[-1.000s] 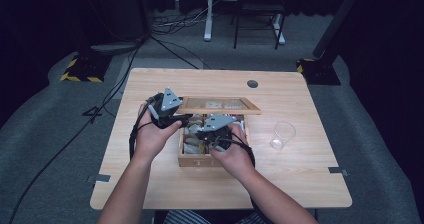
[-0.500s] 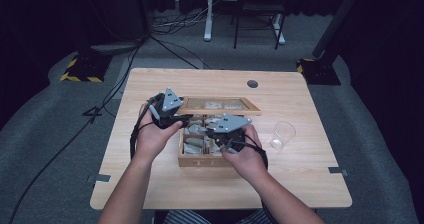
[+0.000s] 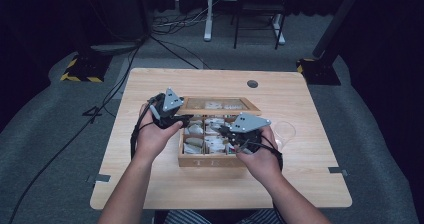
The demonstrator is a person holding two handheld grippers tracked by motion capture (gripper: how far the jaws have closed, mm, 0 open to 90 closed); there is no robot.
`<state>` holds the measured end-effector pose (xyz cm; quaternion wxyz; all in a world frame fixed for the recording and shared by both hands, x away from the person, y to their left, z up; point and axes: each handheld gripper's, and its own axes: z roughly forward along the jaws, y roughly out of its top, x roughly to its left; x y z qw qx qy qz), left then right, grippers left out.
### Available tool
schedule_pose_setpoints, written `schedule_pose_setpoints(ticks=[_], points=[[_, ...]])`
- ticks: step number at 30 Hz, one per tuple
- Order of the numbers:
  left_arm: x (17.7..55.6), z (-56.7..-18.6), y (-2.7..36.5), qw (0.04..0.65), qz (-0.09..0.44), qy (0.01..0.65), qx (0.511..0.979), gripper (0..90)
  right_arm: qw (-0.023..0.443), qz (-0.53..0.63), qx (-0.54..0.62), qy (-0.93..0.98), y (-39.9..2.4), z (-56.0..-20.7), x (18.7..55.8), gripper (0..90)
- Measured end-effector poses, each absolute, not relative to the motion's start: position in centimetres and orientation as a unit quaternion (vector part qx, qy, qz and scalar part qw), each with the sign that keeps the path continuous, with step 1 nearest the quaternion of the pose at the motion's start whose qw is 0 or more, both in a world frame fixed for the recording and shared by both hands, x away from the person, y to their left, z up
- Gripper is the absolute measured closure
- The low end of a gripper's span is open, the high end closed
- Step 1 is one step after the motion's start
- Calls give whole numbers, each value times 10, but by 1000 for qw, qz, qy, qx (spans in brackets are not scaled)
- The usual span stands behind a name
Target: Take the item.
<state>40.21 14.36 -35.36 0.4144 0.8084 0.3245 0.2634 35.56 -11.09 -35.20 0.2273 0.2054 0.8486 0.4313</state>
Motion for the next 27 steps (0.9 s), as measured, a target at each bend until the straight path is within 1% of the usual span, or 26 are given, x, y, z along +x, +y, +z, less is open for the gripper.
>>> schedule_pose_setpoints(ticks=[3, 27], points=[[403, -355, 142, 410, 260, 325, 812, 453, 231, 432, 211, 846, -119, -350, 354, 900], [402, -355, 141, 408, 264, 324, 812, 451, 256, 437, 267, 820, -179, -341, 351, 900]])
